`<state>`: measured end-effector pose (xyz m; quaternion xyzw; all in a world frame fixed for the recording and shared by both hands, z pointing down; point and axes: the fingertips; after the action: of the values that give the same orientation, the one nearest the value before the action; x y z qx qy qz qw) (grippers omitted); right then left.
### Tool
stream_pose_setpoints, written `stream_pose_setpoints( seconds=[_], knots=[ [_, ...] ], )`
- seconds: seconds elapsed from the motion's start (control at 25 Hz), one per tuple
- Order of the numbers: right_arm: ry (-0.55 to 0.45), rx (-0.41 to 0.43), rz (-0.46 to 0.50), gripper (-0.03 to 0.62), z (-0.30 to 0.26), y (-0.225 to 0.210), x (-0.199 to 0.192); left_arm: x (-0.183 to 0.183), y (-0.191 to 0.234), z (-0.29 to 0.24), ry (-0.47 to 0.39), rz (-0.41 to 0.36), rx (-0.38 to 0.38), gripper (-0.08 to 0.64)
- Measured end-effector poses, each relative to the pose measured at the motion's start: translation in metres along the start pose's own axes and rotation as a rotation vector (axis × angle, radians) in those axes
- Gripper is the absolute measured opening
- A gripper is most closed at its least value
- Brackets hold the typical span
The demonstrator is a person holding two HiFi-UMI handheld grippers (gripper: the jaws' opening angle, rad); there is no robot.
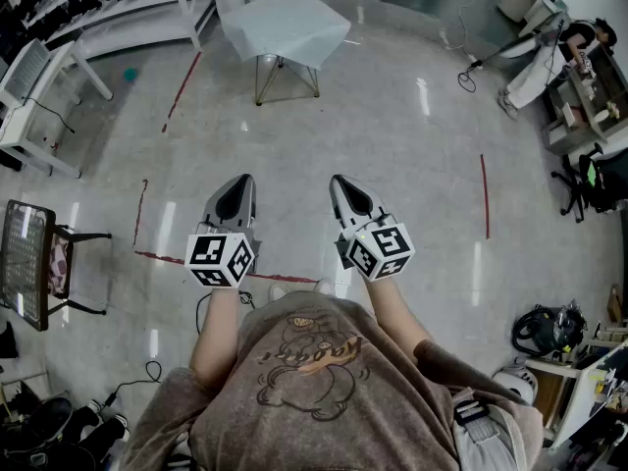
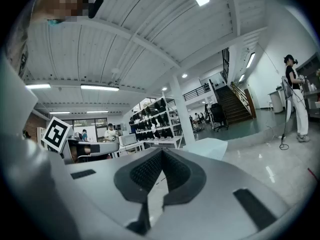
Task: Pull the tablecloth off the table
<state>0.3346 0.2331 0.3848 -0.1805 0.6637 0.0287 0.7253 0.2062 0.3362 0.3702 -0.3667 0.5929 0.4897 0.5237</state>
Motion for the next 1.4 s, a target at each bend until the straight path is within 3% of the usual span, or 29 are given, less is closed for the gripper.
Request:
stream_pose_setpoints(
  seconds=[0.24, 0.6, 0.8, 0.92, 1.2, 1.4],
  knots=[
    [-0.007, 0.014, -0.026, 0.0, -0.011, 0.007, -0.004, -0.002, 0.006, -0.003, 0.013, 0.027, -0.023, 0.018],
    [0.006, -0.045, 0.002, 0.002, -0.026, 0.015, -0.027, -0.003, 0.044, 0.002, 0.01, 0.056, -0.039, 0.018],
    [-0.016, -0.092, -0.073, 0.002, -0.039, 0.002, -0.027, -0.008, 0.058, -0.004, 0.019, 0.041, -0.036, 0.018],
    [-0.021, -0.087, -0.065, 0.002, -0.057, -0.002, -0.03, -0.011, 0.068, -0.013, 0.021, 0.041, -0.032, 0.018],
    [-0.011, -0.072, -0.086, 0.002, -0.117, -0.023, -0.041, -0.014, 0.105, -0.064, 0.037, 0.037, -0.034, 0.018],
    [-0.023, -0.072, -0.144, 0.002, -0.167, -0.07, -0.039, -0.011, 0.124, -0.131, 0.037, 0.018, -0.033, 0.018]
  ],
)
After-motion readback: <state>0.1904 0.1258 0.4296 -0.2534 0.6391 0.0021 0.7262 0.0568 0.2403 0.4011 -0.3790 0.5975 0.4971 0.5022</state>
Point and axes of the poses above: the fingertips, and each gripper's own axes: z backward along the fingers, y to its left, x out of its top, and after that the axes turned 7 degrees about -y, right-handed
